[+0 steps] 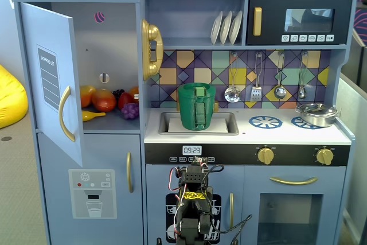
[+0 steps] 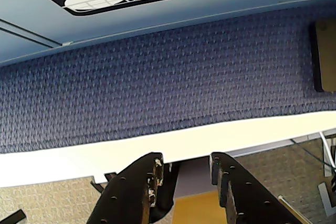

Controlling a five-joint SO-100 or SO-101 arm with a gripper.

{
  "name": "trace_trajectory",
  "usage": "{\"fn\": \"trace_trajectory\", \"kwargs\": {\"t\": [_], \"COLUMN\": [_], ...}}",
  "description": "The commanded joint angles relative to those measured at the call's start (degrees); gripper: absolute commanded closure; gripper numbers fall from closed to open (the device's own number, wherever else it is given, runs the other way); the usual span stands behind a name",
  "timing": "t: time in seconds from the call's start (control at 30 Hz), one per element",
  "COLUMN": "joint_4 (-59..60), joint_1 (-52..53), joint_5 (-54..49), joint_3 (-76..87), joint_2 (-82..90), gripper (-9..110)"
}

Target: Close the left cabinet door

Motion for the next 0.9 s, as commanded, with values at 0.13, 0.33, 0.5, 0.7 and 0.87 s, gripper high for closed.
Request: {"fn": "trace_trajectory", "kwargs": {"t": [0.13,0.33,0.5,0.7,0.87], "joint_4": [9.84,9.84,8.35,-9.58,-27.07], "joint_1": [1.58,1.58,-0.18,-39.55,-75.32], "joint_5": [1.32,1.32,-2.46,8.88,-6.68], "joint_3": [1.23,1.23,0.97,-14.85,-23.99], "joint_2": [-0.09,-0.09,-0.26,-0.35,-6.94], "gripper": [101,101,101,102,102]}}
